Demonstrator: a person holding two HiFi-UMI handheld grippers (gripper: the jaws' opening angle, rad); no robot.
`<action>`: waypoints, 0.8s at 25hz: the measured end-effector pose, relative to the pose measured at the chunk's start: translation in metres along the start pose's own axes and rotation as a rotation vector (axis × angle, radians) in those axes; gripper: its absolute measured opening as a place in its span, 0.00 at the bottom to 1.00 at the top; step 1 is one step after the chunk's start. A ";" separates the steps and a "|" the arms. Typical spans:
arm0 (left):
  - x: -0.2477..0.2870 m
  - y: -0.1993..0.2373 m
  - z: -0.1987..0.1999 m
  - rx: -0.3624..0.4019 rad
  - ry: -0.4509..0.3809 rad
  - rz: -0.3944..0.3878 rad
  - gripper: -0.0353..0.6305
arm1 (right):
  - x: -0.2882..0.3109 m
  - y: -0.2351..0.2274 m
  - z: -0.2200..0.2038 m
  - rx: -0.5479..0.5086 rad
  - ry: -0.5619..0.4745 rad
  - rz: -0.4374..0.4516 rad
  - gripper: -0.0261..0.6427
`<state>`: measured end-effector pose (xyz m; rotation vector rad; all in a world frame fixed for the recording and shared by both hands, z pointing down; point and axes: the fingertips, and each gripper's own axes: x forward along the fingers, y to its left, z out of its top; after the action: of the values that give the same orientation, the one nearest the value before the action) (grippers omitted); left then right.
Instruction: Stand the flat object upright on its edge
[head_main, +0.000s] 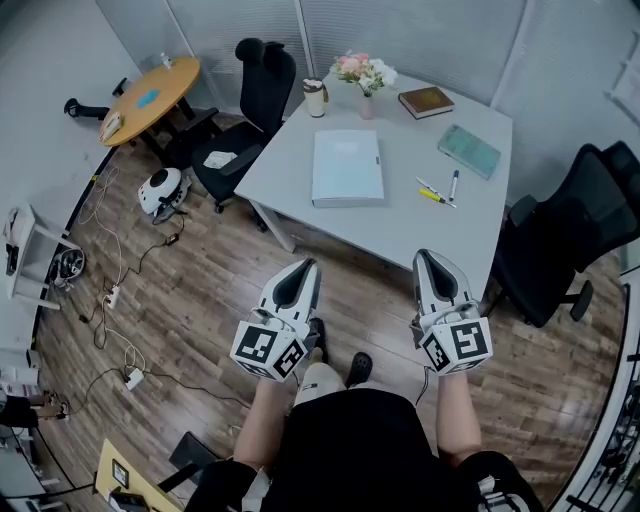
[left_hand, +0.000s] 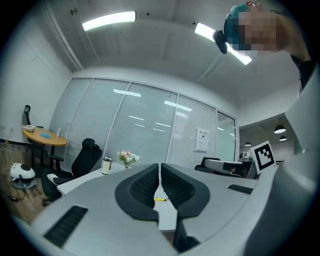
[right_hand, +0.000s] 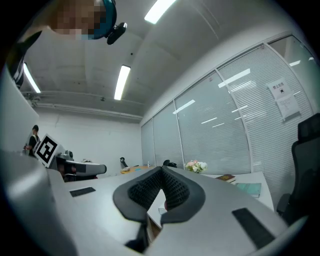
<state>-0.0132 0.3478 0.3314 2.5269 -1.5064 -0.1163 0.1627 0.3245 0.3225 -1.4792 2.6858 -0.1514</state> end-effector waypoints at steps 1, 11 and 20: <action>0.001 0.002 -0.001 0.002 0.004 0.004 0.10 | 0.002 -0.002 -0.002 0.012 0.004 0.001 0.06; 0.020 0.051 -0.011 -0.015 0.031 0.003 0.10 | 0.050 0.004 -0.021 -0.012 0.047 0.010 0.06; 0.071 0.124 0.013 -0.033 0.024 -0.037 0.10 | 0.133 -0.004 -0.008 -0.027 0.065 -0.057 0.06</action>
<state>-0.0885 0.2268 0.3467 2.5218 -1.4375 -0.1142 0.0942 0.2105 0.3287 -1.5870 2.7069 -0.1706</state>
